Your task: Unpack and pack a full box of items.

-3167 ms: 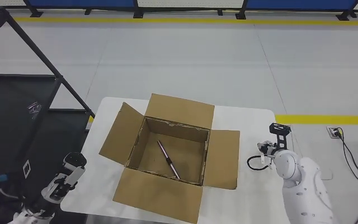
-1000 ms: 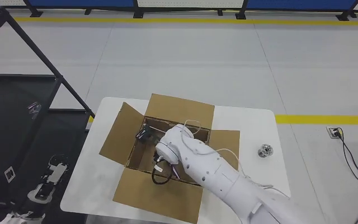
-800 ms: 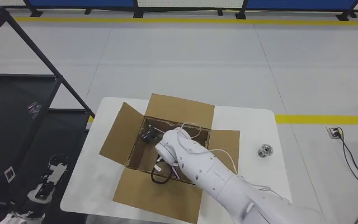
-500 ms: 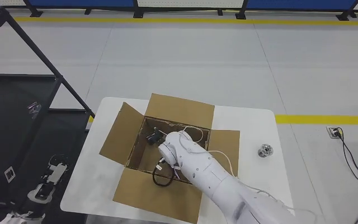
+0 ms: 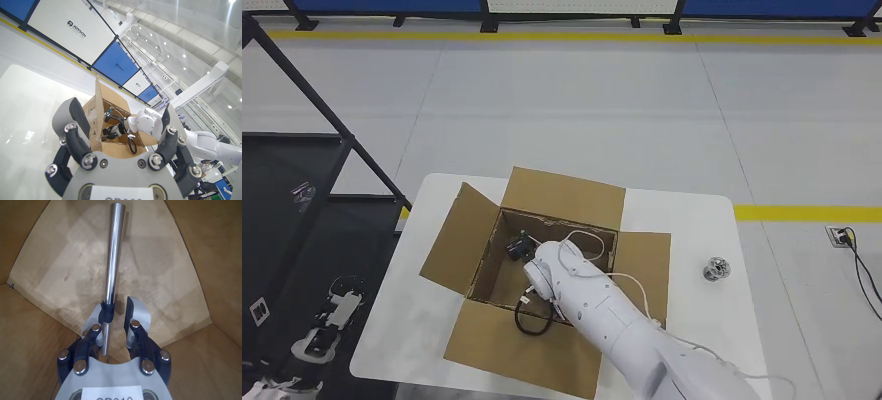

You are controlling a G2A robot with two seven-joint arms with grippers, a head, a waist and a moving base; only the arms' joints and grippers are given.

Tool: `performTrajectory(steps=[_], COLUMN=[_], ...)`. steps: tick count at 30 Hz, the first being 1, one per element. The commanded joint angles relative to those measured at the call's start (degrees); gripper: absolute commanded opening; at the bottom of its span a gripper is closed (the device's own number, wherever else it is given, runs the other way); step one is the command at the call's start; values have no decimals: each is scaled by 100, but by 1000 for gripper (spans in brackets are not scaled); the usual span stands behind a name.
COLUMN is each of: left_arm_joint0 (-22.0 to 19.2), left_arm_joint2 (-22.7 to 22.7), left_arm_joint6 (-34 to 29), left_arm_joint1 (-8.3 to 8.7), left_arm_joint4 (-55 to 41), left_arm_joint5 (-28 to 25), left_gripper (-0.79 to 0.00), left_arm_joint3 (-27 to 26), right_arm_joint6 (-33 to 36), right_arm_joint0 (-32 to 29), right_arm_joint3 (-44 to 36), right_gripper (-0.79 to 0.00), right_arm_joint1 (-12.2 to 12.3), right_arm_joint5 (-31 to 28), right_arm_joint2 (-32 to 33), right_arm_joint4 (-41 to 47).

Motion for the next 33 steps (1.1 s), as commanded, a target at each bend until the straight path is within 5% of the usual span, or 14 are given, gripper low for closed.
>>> performTrajectory(steps=[1,11,13,16,23,33], left_arm_joint0=[0,0,0,0,0,0], left_arm_joint2=[0,0,0,0,0,0], left_arm_joint6=[0,0,0,0,0,0], left_arm_joint1=[0,0,0,0,0,0], left_arm_joint4=[0,0,0,0,0,0], left_arm_joint5=[0,0,0,0,0,0], left_gripper=[0,0,0,0,0,0], left_arm_joint3=[0,0,0,0,0,0], right_arm_joint6=[-62,-201,-181,-164,-261,-656], right_arm_joint0=[-6,9,25,48,152,515], right_arm_joint3=[85,418,470,549,671,627], right_gripper=[-566,-585,-619,-785,-785,-785], right_arm_joint1=[-34,-164,-178,-189,-173,39], right_arm_joint5=[5,88,102,74,-23,-1500], right_arm_joint2=[15,72,82,108,226,588], right_arm_joint4=[8,-24,-41,-42,43,491])
